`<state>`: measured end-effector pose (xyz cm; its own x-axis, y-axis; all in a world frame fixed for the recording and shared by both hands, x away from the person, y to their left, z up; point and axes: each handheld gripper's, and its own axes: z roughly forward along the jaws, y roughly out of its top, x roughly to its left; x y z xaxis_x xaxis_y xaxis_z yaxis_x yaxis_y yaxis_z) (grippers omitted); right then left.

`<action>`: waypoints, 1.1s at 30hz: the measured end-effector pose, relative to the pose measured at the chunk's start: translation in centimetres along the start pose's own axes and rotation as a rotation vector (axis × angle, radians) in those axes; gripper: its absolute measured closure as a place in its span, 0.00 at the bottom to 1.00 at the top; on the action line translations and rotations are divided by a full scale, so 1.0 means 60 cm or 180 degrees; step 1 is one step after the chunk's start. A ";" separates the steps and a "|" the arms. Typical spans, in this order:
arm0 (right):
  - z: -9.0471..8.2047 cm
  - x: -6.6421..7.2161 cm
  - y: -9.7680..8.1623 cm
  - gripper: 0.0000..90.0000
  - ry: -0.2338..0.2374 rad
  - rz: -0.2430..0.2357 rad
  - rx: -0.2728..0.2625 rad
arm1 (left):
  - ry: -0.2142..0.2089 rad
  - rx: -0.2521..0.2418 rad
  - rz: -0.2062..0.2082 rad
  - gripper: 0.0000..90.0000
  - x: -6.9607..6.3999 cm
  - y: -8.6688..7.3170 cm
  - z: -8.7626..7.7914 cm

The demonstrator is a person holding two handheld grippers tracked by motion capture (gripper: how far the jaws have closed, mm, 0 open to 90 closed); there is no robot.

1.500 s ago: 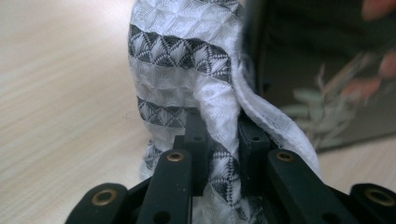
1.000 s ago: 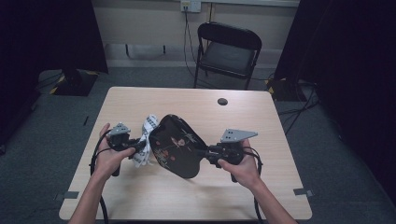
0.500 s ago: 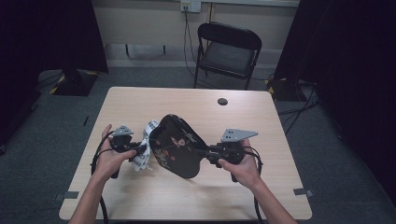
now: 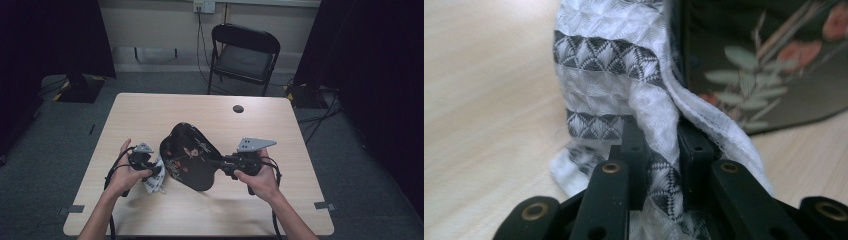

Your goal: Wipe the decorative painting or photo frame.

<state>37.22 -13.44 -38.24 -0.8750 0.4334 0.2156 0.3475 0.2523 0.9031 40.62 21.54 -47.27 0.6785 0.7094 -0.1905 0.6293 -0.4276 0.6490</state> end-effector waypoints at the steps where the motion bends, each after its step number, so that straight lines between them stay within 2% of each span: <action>1: 0.000 0.000 0.000 0.87 0.0001 0.0002 0.0000 | -0.0014 0.0030 0.0008 0.85 -0.001 0.000 0.002; 4: 0.000 0.000 0.000 0.87 0.0000 0.0000 0.0000 | -0.0029 0.0027 0.0013 0.85 0.002 0.002 -0.003; 6: 0.000 0.001 0.000 0.87 -0.0006 -0.0004 0.0000 | 0.0011 -0.0114 -0.0049 0.86 0.006 0.004 -0.011; 9: 0.000 0.000 -0.001 0.87 -0.0010 -0.0007 0.0001 | 0.0027 -0.0370 -0.0221 0.86 0.013 0.005 -0.024; 11: 0.000 0.000 -0.001 0.87 -0.0005 -0.0003 -0.0001 | 0.0023 -0.0406 -0.0243 0.85 0.014 0.004 -0.026; 17: 0.001 0.001 0.000 0.87 -0.0011 -0.0010 0.0004 | -0.0030 0.0060 -0.0010 0.85 -0.003 -0.005 0.011; 19: 0.001 0.001 0.000 0.87 -0.0013 -0.0011 0.0005 | 0.0029 0.0111 0.0056 0.85 -0.007 -0.003 0.014; 23: 0.000 0.000 0.000 0.87 -0.0017 -0.0008 0.0006 | -0.0002 0.0040 -0.0033 0.86 -0.003 -0.003 0.012; 28: 0.000 0.000 0.000 0.87 -0.0022 -0.0005 0.0002 | 0.0009 -0.0264 -0.0183 0.86 0.009 0.003 -0.014; 31: 0.000 0.000 0.000 0.87 -0.0022 -0.0006 0.0000 | -0.0060 -0.0541 -0.0338 0.86 0.019 0.005 -0.038; 33: 0.001 -0.001 0.000 0.87 -0.0019 0.0006 -0.0005 | -0.0150 -0.0677 -0.0368 0.86 0.023 0.008 -0.060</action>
<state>37.26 -13.43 -38.28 -0.8723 0.4391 0.2150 0.3485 0.2501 0.9033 40.51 24.30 -44.57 0.6268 0.7177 -0.3034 0.6131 -0.2140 0.7604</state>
